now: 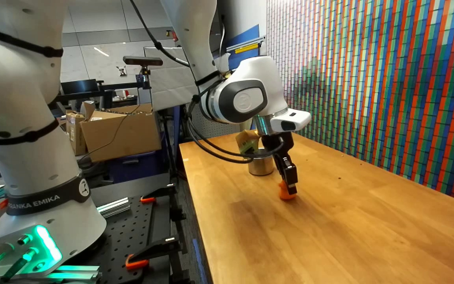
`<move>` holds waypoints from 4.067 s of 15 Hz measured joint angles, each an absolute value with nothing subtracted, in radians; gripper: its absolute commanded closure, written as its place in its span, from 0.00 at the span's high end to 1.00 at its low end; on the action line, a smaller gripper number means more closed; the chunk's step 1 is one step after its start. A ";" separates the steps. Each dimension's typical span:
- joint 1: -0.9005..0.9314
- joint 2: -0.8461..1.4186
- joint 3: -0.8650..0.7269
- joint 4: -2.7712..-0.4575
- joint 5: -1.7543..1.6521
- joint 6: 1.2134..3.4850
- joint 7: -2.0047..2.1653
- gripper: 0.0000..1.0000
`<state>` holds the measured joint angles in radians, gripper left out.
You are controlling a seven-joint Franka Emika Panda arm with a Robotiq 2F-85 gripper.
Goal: Put the rubber duck in the pot
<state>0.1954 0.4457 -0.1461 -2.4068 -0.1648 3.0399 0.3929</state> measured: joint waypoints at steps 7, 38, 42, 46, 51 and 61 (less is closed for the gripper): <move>0.175 0.444 -0.143 -2.386 -0.053 2.966 0.355 0.07; 0.192 0.157 0.174 -2.427 0.175 2.776 0.242 0.51; 0.191 0.171 0.164 -2.425 0.167 2.800 0.243 0.75; 0.185 0.172 0.125 -2.421 0.125 2.806 0.243 1.00; 0.130 0.100 -0.009 -2.418 -0.093 2.671 0.243 1.00; -0.001 -0.260 -0.062 -2.399 -0.172 2.103 -0.035 1.00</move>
